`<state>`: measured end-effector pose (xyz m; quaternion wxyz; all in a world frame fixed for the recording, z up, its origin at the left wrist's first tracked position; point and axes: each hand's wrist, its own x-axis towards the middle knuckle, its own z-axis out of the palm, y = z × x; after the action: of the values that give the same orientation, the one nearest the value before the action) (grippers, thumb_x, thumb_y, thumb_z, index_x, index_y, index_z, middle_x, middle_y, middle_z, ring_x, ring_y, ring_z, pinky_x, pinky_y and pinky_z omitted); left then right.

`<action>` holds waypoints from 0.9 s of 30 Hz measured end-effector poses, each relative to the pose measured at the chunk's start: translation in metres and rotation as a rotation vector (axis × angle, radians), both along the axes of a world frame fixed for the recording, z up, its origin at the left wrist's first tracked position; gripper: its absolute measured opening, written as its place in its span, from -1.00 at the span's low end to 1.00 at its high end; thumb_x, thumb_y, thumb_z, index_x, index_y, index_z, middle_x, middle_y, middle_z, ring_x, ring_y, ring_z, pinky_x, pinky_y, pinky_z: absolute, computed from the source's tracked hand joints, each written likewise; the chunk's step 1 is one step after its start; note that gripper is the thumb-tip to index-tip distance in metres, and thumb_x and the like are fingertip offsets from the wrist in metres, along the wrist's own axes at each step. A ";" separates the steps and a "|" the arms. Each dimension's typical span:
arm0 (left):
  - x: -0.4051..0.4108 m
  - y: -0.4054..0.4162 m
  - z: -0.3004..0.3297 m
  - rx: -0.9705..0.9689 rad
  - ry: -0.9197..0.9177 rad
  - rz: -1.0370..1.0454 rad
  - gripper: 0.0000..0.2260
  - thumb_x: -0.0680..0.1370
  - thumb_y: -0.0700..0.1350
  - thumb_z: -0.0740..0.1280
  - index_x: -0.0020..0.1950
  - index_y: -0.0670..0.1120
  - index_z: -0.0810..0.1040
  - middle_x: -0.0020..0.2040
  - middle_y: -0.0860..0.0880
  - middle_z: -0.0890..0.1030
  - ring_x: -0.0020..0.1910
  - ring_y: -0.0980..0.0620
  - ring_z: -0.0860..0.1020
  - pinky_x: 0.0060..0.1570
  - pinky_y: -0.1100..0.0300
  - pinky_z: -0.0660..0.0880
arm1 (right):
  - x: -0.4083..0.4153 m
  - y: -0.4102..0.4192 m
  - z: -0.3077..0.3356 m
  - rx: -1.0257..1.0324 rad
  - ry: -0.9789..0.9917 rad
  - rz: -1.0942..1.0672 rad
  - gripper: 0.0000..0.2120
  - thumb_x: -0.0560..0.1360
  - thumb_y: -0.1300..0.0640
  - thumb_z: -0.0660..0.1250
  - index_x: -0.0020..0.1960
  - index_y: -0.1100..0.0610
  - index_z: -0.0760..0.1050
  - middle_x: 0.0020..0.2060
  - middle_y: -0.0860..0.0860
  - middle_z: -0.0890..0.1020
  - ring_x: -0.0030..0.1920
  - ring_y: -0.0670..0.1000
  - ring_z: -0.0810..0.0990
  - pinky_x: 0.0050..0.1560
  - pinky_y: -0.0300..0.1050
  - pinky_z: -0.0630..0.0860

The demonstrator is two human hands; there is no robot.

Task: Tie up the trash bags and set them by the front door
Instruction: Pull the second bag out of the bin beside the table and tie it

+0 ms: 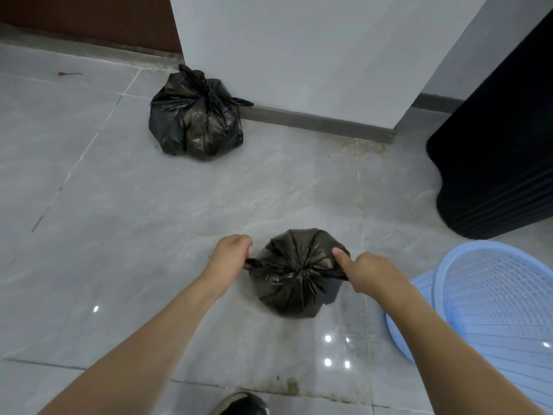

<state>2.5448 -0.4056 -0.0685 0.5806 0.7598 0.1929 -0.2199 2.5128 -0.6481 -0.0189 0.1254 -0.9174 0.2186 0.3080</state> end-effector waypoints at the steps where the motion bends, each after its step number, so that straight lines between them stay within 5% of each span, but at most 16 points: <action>1: 0.001 -0.002 0.003 0.061 -0.072 -0.142 -0.90 0.47 -0.22 0.25 -0.24 -0.09 0.39 -0.31 -0.04 0.41 -0.36 0.01 0.36 -0.34 0.14 0.28 | 0.001 0.004 0.004 0.097 0.081 -0.057 -0.34 0.51 -0.41 -0.01 -0.36 0.14 0.41 -0.36 0.04 0.52 -0.31 0.07 0.52 -0.23 -0.10 0.42; 4: -0.001 0.000 0.003 0.200 -0.141 -0.528 -0.64 0.42 -0.29 0.25 0.08 0.10 0.55 -0.04 0.05 0.47 -0.03 0.06 0.48 -0.02 0.16 0.46 | 0.000 0.000 0.018 0.553 0.337 -0.347 -0.40 0.40 -0.48 0.16 -0.41 0.06 0.35 -0.46 -0.02 0.33 -0.54 -0.07 0.15 -0.52 -0.26 0.09; 7: -0.007 0.003 -0.001 0.551 -0.252 -0.665 -0.75 0.50 -0.13 0.25 0.13 0.06 0.59 -0.08 0.01 0.34 0.11 -0.04 0.37 0.02 0.15 0.37 | -0.004 -0.010 0.021 0.913 0.389 -0.551 -0.51 0.48 -0.26 0.23 -0.45 0.02 0.22 -0.47 -0.06 0.14 -0.52 -0.10 0.02 -0.56 -0.27 -0.04; 10: -0.013 -0.002 -0.003 0.541 -0.223 -0.524 -0.79 0.58 -0.02 0.21 0.09 0.01 0.60 -0.01 0.00 0.30 0.18 -0.08 0.29 0.11 0.17 0.27 | -0.006 -0.009 0.015 1.268 0.242 -0.850 -0.64 0.42 0.02 0.26 -0.47 0.02 0.19 -0.45 -0.08 0.07 -0.50 -0.10 -0.01 -0.57 -0.26 -0.05; 14: -0.026 0.005 -0.004 0.518 -0.323 -0.463 -0.79 0.60 0.07 0.20 -0.14 0.06 0.54 0.09 0.04 0.29 0.19 -0.05 0.24 0.24 0.16 0.21 | -0.011 -0.007 0.003 1.685 -0.144 -1.385 -0.73 0.32 0.11 0.25 -0.48 0.07 0.22 -0.53 -0.05 0.16 -0.58 -0.07 0.08 -0.63 -0.25 0.07; 19: -0.047 0.003 0.024 0.464 -0.709 -0.911 -0.72 0.57 0.15 0.07 -0.09 0.06 0.50 0.15 0.15 0.32 0.14 0.12 0.23 0.19 0.16 0.16 | -0.015 0.007 -0.006 1.638 -0.593 -1.387 -0.77 0.51 0.10 0.16 -0.32 0.07 0.37 -0.37 -0.03 0.49 -0.61 -0.10 0.21 -0.58 -0.30 0.09; 23: -0.035 -0.006 0.049 0.432 -0.830 -0.964 -0.73 0.60 0.09 0.06 -0.06 0.03 0.51 0.15 0.16 0.39 0.18 0.11 0.30 0.26 0.19 0.20 | -0.018 0.025 -0.012 1.420 -0.718 -1.191 -0.71 0.63 0.09 0.11 -0.09 0.12 0.57 -0.10 0.00 0.65 -0.60 -0.13 0.24 -0.60 -0.30 0.18; 27: -0.022 -0.006 0.057 0.468 -0.845 -0.961 -0.71 0.60 0.10 0.07 -0.06 0.03 0.54 0.15 0.16 0.42 0.17 0.13 0.32 0.24 0.17 0.27 | -0.022 0.030 -0.016 1.172 -0.782 -0.971 -0.73 0.61 0.12 0.18 -0.01 0.11 0.66 -0.32 0.10 0.51 -0.45 -0.04 0.32 -0.44 -0.25 0.26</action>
<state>2.5227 -0.4115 -0.0113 0.2643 0.8873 -0.3670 -0.0905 2.4911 -0.6184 -0.0349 0.7639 -0.5494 0.3340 -0.0553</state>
